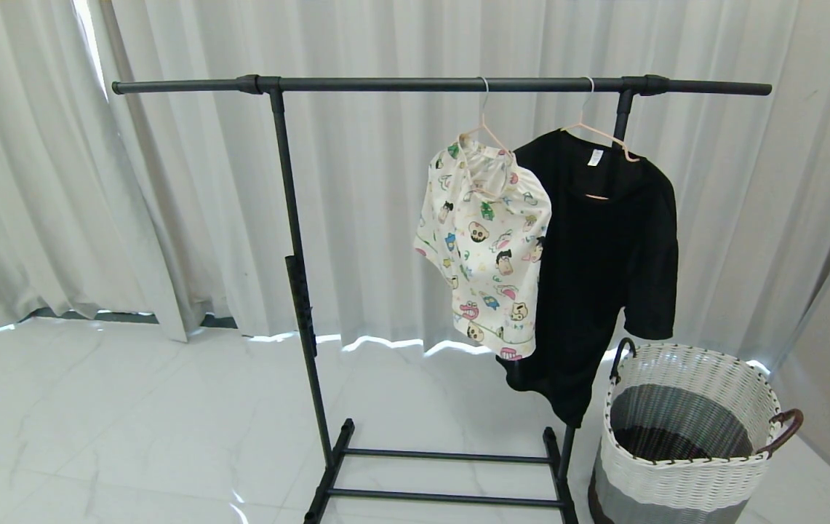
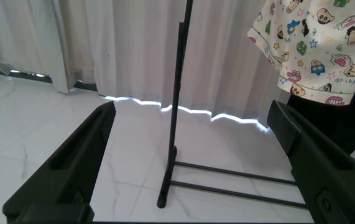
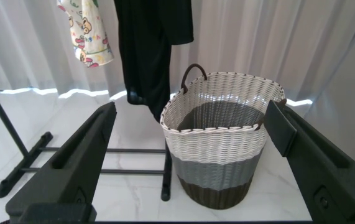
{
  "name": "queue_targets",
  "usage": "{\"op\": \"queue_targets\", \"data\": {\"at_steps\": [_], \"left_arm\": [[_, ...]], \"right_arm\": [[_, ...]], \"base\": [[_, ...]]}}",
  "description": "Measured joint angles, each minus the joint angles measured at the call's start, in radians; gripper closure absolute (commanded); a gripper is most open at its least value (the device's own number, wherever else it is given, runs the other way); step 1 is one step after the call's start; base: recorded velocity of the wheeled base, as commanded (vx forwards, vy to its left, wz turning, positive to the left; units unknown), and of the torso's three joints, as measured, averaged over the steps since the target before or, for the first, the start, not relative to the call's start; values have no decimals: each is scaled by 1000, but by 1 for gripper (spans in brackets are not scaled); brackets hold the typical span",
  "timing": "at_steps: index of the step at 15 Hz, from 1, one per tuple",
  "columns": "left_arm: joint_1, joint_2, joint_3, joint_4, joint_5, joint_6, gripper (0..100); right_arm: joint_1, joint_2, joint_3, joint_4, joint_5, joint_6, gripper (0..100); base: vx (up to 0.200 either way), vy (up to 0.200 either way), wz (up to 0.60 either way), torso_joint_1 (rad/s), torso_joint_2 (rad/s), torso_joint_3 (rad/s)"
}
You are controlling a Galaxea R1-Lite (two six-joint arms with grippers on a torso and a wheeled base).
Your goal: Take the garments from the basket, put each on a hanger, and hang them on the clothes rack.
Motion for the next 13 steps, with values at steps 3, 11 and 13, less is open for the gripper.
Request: {"op": "queue_targets", "data": {"at_steps": [3,11,13], "left_arm": [[0,0,0,0,0,0,0],[0,0,0,0,0,0,0],[0,0,0,0,0,0,0]], "right_arm": [[0,0,0,0,0,0,0],[0,0,0,0,0,0,0],[0,0,0,0,0,0,0]], "base": [[0,0,0,0,0,0],[0,0,0,0,0,0],[0,0,0,0,0,0]]}}
